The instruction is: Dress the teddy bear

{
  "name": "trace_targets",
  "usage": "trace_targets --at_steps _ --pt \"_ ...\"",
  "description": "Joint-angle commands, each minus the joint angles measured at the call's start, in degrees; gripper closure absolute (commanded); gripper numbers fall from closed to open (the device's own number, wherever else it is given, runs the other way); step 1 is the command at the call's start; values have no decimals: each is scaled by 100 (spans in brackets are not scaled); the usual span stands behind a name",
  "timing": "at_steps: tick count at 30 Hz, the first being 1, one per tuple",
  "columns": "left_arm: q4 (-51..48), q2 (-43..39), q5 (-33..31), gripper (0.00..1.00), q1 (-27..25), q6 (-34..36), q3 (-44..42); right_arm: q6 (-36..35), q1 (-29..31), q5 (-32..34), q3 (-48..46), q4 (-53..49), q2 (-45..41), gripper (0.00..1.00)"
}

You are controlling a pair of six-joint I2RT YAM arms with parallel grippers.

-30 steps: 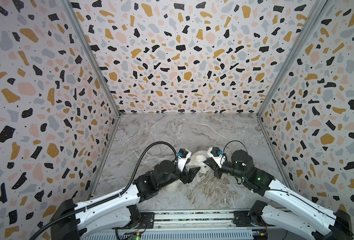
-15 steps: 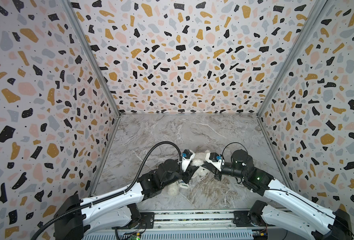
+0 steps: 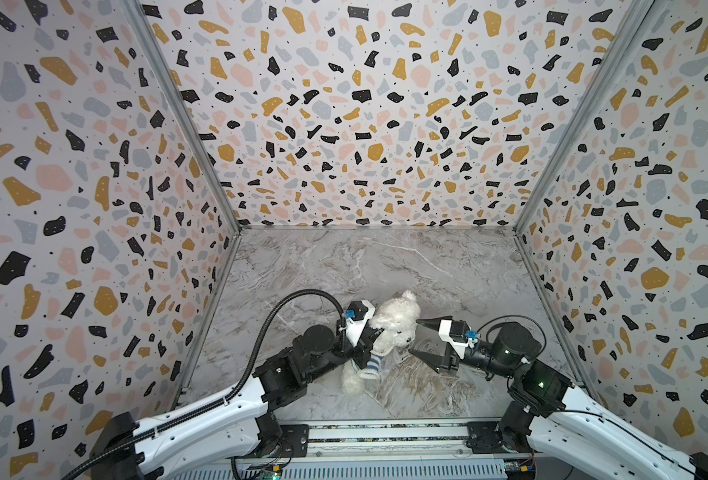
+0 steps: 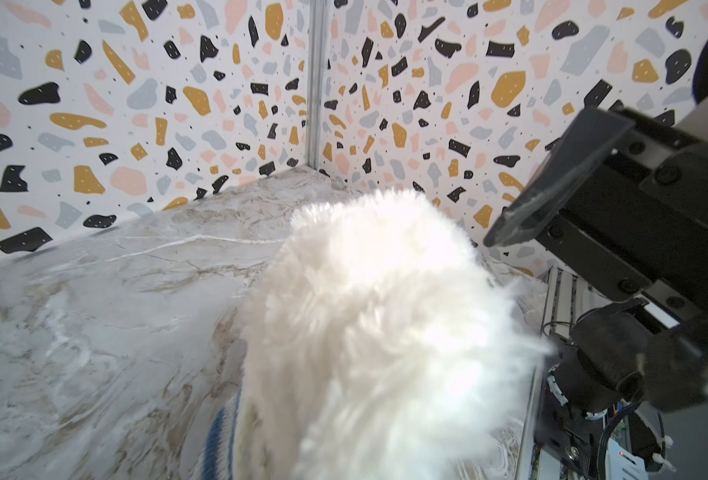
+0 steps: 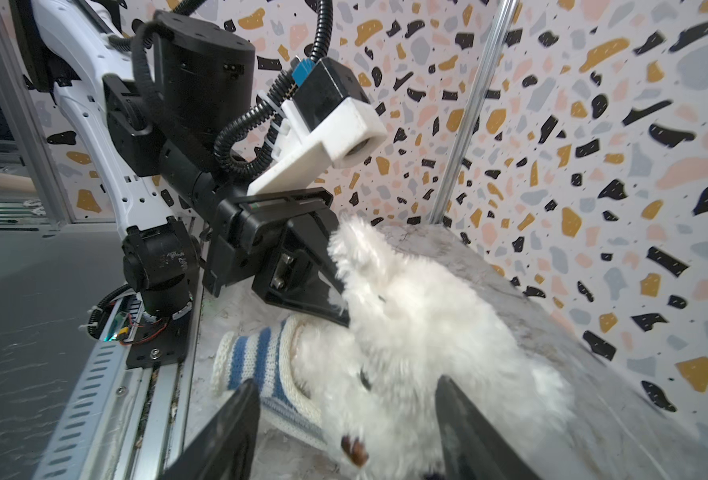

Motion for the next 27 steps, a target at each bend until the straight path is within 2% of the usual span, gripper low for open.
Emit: trace_targets --at_steps 1,6,11,18,27 --pt "629 -300 533 100 85 115 35 274 11 -213 -278 398 -330 25" --pt "486 -529 1236 100 99 139 247 327 20 -495 -814 1065 -846 24" --pt "474 -873 1798 100 103 30 382 365 11 -352 -1230 1639 -1159 24" --pt "492 -1050 2429 100 108 -88 612 560 20 -688 -1393 2593 -705 23" --pt "765 -937 3052 100 103 -290 580 376 149 -963 -967 2861 -57 17"
